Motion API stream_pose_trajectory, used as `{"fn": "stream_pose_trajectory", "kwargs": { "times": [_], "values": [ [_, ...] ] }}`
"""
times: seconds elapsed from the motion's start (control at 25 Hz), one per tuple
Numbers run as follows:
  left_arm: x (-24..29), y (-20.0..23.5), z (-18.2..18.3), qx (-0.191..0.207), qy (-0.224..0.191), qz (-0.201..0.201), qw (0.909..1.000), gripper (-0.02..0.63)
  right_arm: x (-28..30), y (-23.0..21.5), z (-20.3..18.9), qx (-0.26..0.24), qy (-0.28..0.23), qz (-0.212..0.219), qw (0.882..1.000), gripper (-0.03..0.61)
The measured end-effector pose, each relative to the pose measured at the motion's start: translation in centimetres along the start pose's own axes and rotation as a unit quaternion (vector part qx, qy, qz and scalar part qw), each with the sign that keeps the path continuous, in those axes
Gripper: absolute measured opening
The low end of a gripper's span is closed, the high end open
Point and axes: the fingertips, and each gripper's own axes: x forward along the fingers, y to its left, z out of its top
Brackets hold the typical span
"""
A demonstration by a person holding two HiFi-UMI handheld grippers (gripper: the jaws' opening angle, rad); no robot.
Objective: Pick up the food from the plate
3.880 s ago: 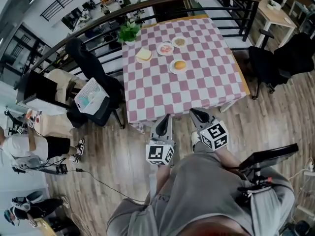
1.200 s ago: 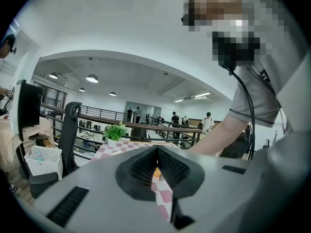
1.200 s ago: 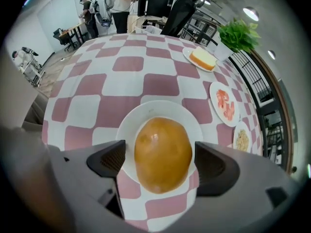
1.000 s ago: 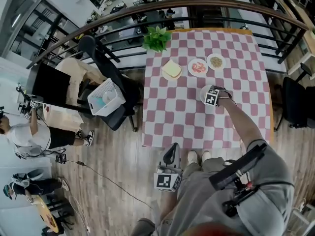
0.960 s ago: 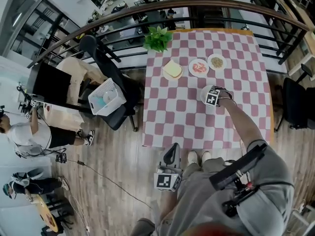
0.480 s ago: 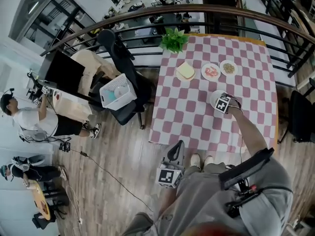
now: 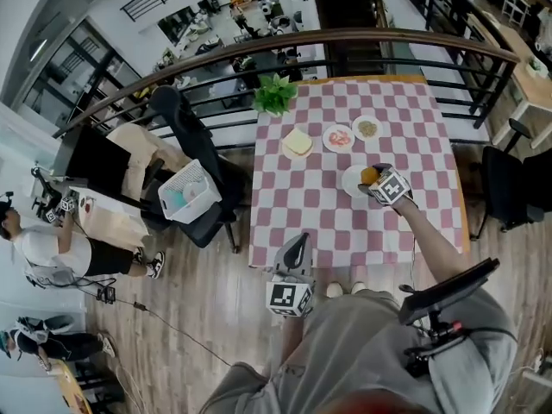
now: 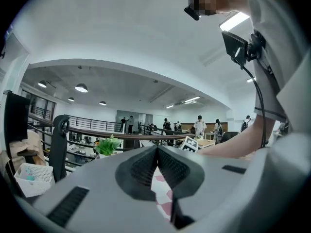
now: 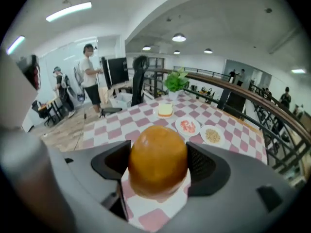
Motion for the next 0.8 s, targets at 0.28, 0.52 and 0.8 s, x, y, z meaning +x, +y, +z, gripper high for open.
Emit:
{"fn": "stream_pose_trajectory", "kwargs": {
  "times": [0.28,0.52,0.8],
  "values": [
    [2.7,-2.2,0.8,-0.002,-0.012,-0.054,0.9984,0.008,-13.8,2.7,5.5,0.159,-0.223,0.010,0.962,0.365],
    [4.9,-4.9,3.2,-0.011,-0.037,-0.110,0.9932,0.008,-23.8,6.9,9.3,0.214,-0.382,0.030,0.898,0.365],
    [6.7,-6.7,3.8,-0.010,-0.044,-0.145,0.9884,0.008,-25.3,8.3,8.5,0.231,-0.396,-0.002,0.889,0.365]
  ]
}}
